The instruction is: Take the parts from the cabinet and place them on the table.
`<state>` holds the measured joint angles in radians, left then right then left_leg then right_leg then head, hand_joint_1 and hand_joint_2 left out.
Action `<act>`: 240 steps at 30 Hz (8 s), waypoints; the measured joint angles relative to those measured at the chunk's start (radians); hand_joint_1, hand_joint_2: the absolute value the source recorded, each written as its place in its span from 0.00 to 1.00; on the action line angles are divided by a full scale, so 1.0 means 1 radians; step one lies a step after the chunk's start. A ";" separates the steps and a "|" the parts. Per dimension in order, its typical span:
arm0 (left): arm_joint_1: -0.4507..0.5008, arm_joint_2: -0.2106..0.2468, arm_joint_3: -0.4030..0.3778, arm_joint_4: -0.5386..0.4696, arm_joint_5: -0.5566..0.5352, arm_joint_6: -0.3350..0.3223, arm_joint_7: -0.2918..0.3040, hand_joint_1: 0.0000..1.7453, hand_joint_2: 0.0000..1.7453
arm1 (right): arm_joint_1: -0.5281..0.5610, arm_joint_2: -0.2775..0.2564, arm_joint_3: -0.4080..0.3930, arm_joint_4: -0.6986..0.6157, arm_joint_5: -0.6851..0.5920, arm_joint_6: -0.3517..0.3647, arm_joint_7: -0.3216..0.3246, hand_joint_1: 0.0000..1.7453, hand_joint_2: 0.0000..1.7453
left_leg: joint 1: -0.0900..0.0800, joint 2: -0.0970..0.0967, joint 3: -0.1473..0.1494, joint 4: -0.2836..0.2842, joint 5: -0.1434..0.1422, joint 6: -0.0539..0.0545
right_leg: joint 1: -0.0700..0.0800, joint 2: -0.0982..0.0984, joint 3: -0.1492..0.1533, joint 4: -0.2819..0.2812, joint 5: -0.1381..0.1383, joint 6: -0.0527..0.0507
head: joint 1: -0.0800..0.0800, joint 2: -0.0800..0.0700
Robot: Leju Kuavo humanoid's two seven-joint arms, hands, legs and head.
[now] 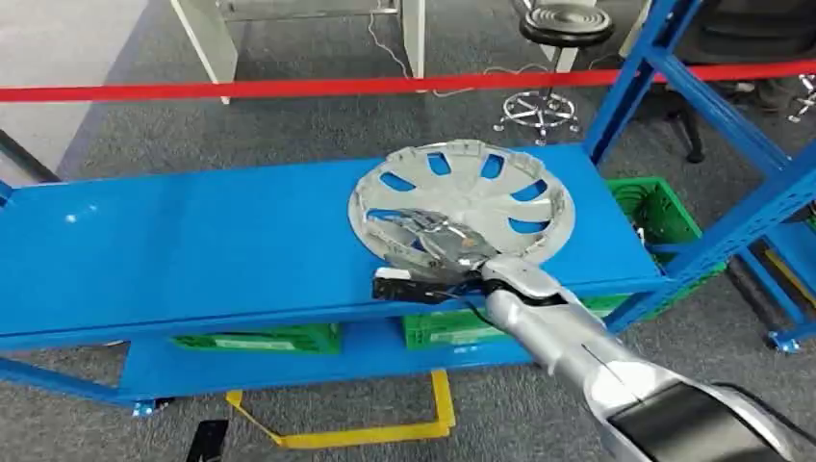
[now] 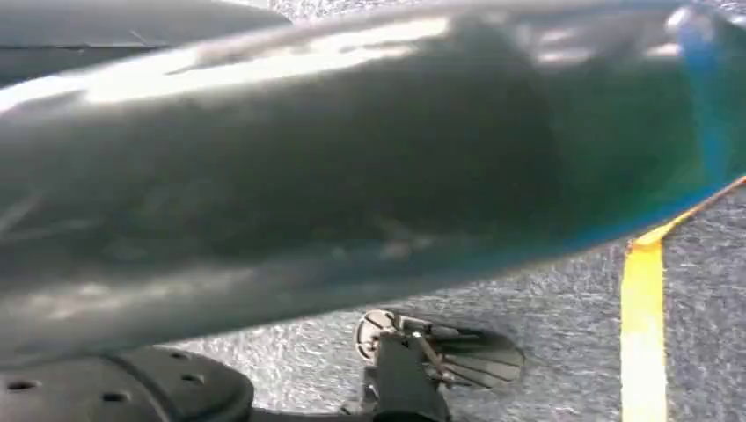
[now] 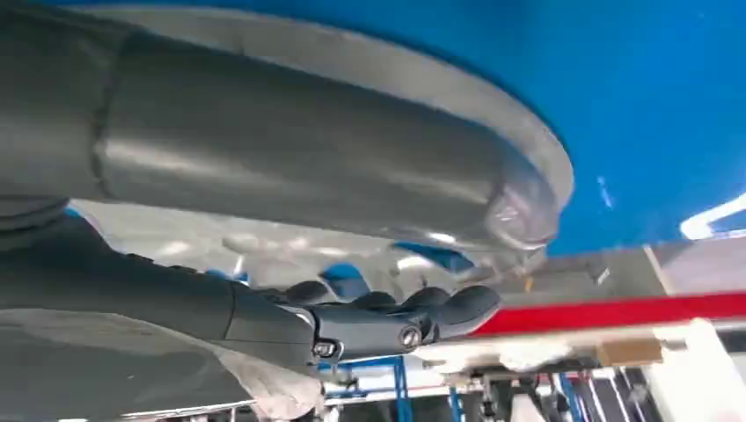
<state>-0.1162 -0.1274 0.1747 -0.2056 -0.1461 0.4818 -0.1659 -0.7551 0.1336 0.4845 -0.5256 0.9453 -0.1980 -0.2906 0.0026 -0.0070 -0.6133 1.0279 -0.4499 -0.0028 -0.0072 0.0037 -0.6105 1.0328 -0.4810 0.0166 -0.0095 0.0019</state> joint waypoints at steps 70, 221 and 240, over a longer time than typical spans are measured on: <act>0.030 0.001 0.055 0.008 0.044 0.004 -0.008 0.00 0.00 | -0.077 0.114 0.051 0.227 -0.012 0.268 0.295 0.00 1.00 | 0.018 0.005 -0.081 0.269 -0.128 -0.034 | -0.004 -0.008 0.066 -0.045 -0.001 -0.029 | -0.007 0.000; 0.029 -0.008 0.176 0.014 0.000 -0.016 -0.089 0.00 1.00 | 0.204 -0.171 0.019 -0.412 0.249 -0.461 0.083 1.00 1.00 | -0.009 0.009 0.078 -0.027 -0.042 0.035 | 0.004 -0.005 -0.059 0.019 0.022 0.013 | 0.001 0.000; 0.031 -0.015 0.172 0.014 -0.029 -0.045 -0.093 0.00 1.00 | 0.320 -0.226 -0.010 -0.520 0.227 -0.431 0.072 1.00 1.00 | 0.005 0.005 -0.117 0.264 -0.163 -0.021 | -0.005 -0.008 0.043 -0.020 -0.013 -0.024 | 0.003 0.000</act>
<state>-0.0851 -0.1423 0.3471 -0.1911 -0.1754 0.4364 -0.2590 -0.4350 -0.0927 0.4746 -1.0452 1.1726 -0.6291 -0.2186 0.0076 -0.0018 -0.7305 1.2921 -0.6124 -0.0241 -0.0117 -0.0046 -0.5672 1.0125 -0.4938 -0.0074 -0.0065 0.0023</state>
